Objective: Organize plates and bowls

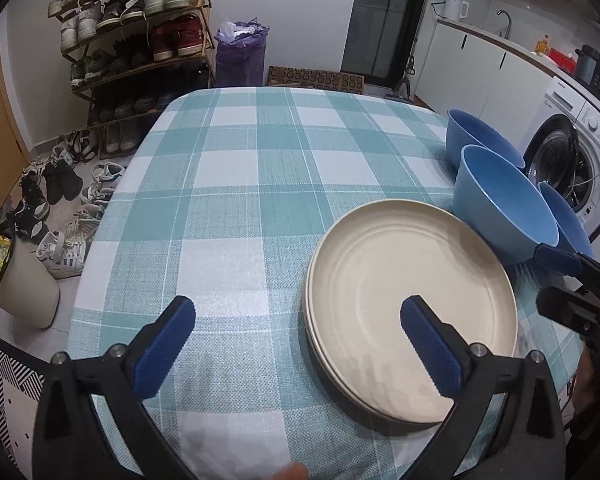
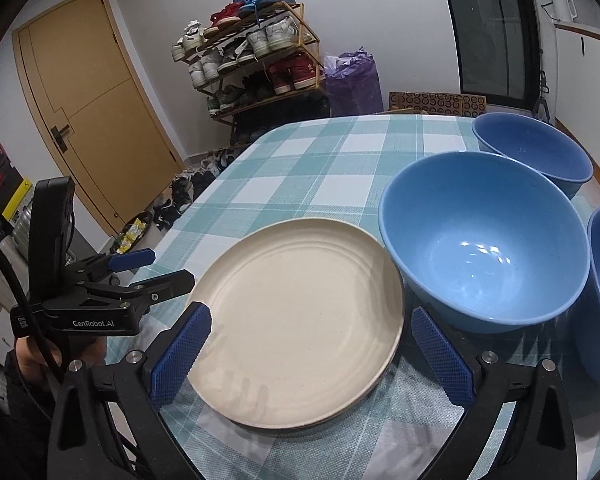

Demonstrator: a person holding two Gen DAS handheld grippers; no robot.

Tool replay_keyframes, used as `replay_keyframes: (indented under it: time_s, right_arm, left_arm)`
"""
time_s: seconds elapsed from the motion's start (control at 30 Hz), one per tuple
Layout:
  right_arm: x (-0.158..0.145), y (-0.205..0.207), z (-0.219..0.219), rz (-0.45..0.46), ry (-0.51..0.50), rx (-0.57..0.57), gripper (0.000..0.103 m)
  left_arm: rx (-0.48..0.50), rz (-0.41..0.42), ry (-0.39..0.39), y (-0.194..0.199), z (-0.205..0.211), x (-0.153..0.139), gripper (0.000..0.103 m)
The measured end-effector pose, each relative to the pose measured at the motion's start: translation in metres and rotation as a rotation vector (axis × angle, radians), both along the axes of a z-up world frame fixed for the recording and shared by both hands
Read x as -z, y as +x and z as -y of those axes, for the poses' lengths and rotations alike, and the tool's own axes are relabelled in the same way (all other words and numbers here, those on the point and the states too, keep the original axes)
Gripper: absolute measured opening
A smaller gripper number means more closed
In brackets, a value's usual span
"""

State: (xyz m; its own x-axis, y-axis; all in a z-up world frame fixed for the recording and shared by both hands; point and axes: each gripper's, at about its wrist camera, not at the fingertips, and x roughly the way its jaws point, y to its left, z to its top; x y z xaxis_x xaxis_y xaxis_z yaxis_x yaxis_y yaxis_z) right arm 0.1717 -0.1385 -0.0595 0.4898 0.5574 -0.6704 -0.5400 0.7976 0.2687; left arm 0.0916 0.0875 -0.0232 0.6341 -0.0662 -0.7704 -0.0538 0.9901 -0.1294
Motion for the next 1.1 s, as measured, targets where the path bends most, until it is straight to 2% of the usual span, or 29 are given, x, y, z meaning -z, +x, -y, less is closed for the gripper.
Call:
replay_keyframes:
  time_s: [0.43,0.6,0.97,1.1]
  right_arm:
    - [-0.038,-0.001,0.034,0.048,0.040,-0.005,0.102]
    - [-0.058,-0.005,0.061,0.077,0.061,0.009,0.102]
    - [-0.120,-0.013,0.139,0.159,0.133,0.107,0.102]
    - [-0.143,-0.018,0.160,0.206,0.126,0.138,0.102]
  left_arm:
    - [-0.031,0.044,-0.009,-0.001,-0.006,-0.020,0.103]
    - [-0.022,0.076,-0.014,-0.002,-0.001,-0.034,0.103]
    - [0.018,0.127,-0.004,0.008,0.018,-0.063,0.103]
    - [0.033,0.138,0.008,0.013,0.028,-0.073,0.103]
